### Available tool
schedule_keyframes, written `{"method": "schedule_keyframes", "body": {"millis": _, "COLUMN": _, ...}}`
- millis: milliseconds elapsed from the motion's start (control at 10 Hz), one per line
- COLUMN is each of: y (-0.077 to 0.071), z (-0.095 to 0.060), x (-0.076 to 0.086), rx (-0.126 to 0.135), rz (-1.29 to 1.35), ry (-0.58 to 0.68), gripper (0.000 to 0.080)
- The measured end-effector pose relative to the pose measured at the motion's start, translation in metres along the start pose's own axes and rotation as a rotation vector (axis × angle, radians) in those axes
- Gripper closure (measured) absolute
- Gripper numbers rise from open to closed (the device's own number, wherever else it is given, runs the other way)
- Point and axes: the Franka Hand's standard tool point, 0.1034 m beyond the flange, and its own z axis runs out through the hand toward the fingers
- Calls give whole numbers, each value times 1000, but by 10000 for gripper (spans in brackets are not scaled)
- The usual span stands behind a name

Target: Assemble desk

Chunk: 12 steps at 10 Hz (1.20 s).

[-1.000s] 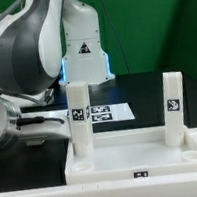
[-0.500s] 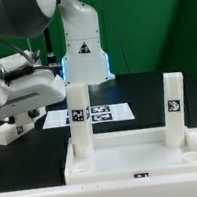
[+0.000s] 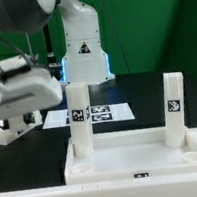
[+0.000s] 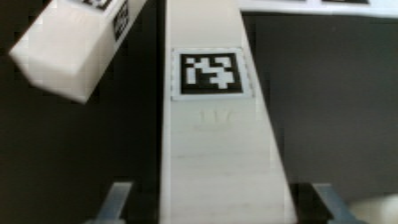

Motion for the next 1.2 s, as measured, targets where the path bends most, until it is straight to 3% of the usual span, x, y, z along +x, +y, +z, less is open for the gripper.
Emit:
{"method": "schedule_keyframes", "body": {"millis": 300, "y": -8, "z": -42, "x": -5, "rx": -45, "rz": -18, "ry": 206, "gripper": 509}}
{"method": "schedule_keyframes", "body": {"millis": 800, "y": 6, "z": -49, "x": 2, "rx": -108, "rz": 14, "ry": 535, "gripper": 509}}
{"method": "schedule_keyframes", "body": {"millis": 1200, "y": -32, "z": -101, "x": -2, "rx": -136, "rz": 11, "ry": 749, "gripper": 509}}
